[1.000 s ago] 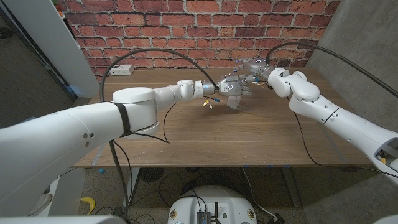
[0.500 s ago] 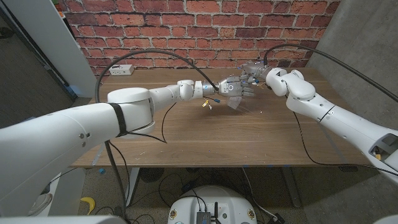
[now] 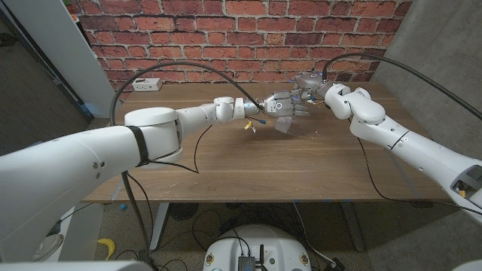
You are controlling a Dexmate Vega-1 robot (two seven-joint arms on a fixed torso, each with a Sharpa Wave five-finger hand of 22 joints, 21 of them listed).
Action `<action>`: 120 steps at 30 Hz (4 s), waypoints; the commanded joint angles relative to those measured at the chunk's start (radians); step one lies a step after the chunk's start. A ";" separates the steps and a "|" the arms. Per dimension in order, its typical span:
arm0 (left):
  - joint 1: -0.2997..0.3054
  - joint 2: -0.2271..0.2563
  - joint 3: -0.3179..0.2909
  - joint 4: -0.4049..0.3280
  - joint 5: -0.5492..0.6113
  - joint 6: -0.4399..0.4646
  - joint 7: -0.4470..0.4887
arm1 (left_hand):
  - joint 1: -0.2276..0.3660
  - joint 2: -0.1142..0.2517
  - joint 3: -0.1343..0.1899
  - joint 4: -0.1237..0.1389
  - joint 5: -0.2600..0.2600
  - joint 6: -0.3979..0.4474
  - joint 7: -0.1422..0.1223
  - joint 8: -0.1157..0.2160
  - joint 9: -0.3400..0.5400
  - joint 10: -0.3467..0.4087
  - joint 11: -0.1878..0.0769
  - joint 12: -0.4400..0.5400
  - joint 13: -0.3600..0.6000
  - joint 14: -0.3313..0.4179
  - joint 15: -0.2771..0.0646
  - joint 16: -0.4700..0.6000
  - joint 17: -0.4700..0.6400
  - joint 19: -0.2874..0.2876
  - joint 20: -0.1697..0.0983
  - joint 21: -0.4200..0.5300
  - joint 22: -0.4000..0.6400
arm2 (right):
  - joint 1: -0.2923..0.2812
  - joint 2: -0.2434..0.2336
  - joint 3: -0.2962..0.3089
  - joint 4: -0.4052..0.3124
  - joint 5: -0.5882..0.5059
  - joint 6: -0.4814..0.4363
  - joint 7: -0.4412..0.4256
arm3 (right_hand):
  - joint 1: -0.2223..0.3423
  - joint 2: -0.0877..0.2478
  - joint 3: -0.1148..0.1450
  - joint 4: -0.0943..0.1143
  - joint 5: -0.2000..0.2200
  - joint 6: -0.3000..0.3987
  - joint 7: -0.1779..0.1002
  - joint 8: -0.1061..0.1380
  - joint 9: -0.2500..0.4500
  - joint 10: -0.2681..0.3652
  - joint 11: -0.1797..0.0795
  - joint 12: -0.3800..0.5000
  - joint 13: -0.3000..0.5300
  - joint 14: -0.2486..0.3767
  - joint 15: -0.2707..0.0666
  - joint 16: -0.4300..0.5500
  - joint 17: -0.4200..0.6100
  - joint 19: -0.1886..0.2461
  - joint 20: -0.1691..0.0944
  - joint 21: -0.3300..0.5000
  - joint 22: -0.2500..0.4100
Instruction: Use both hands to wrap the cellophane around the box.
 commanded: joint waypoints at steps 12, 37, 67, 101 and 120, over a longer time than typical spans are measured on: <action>0.088 0.256 -0.054 -0.404 0.008 0.182 -0.004 | -0.205 -0.025 -0.042 0.048 0.020 -0.032 0.000 -0.012 0.002 -0.069 0.013 0.000 0.017 -0.123 -0.112 -0.002 0.000 -0.056 0.024 -0.028 0.002 | 0.004 -0.005 -0.010 0.017 -0.064 -0.086 0.015 | 0.004 0.032 0.021 0.023 0.017 -0.028 0.013 0.043 0.069 -0.029 0.002 -0.018 0.007 -0.047 -0.093 -0.007 0.022 -0.027 -0.011 -0.009 0.003; 0.560 0.246 -0.720 -0.668 -0.098 -0.194 -0.004 | -0.368 0.033 0.023 0.009 -0.014 0.106 0.009 0.019 0.000 0.126 0.041 0.053 0.018 0.103 -0.112 0.036 -0.002 0.155 -0.014 0.085 0.019 | -0.106 -0.021 0.062 -0.016 -0.019 -0.193 -0.148 | 0.022 -0.001 0.043 0.025 0.029 -0.027 0.005 0.106 0.136 0.008 0.004 -0.008 0.012 0.004 -0.064 0.022 0.034 0.035 0.036 0.017 0.003; 0.676 0.441 -0.665 -1.058 -0.540 0.236 -0.786 | -0.565 -0.114 -0.071 0.012 0.011 0.006 0.080 -0.017 -0.001 0.053 0.092 0.005 0.014 -0.106 0.027 -0.004 -0.009 -0.117 0.138 -0.028 0.009 | -0.379 -0.074 0.285 -0.213 0.495 -0.182 -0.390 | -0.197 -0.043 -0.040 0.109 0.008 -0.434 0.072 -0.205 -0.046 -0.006 0.149 -0.030 0.008 0.066 0.023 0.001 -0.001 0.122 0.091 0.001 0.005; 0.541 0.522 -0.552 -1.166 -0.481 0.251 -1.414 | -0.594 -0.208 -0.144 -0.029 0.075 0.105 0.164 0.000 -0.004 -0.086 0.165 -0.008 0.004 -0.277 0.147 -0.005 -0.010 -0.227 0.169 -0.111 0.000 | -0.227 -0.176 0.083 -0.325 0.435 -0.454 -0.072 | -0.307 -0.177 -0.138 0.119 0.032 -0.660 0.047 -0.257 -0.071 -0.159 0.169 -0.041 0.009 -0.011 0.067 -0.034 -0.011 0.053 0.120 -0.007 0.006; 0.566 0.463 -0.495 -1.002 -0.252 0.321 -1.158 | -0.197 -0.149 -0.056 -0.125 0.140 0.370 0.075 0.024 -0.006 0.069 0.024 0.037 -0.005 -0.136 0.036 0.015 -0.017 -0.059 0.152 -0.104 -0.004 | -0.219 -0.154 0.004 -0.294 0.322 -0.519 -0.073 | -0.265 -0.170 -0.130 0.096 0.058 -0.719 0.036 -0.247 -0.073 -0.173 0.160 -0.033 0.008 -0.008 0.058 -0.030 -0.013 0.063 0.114 0.000 0.006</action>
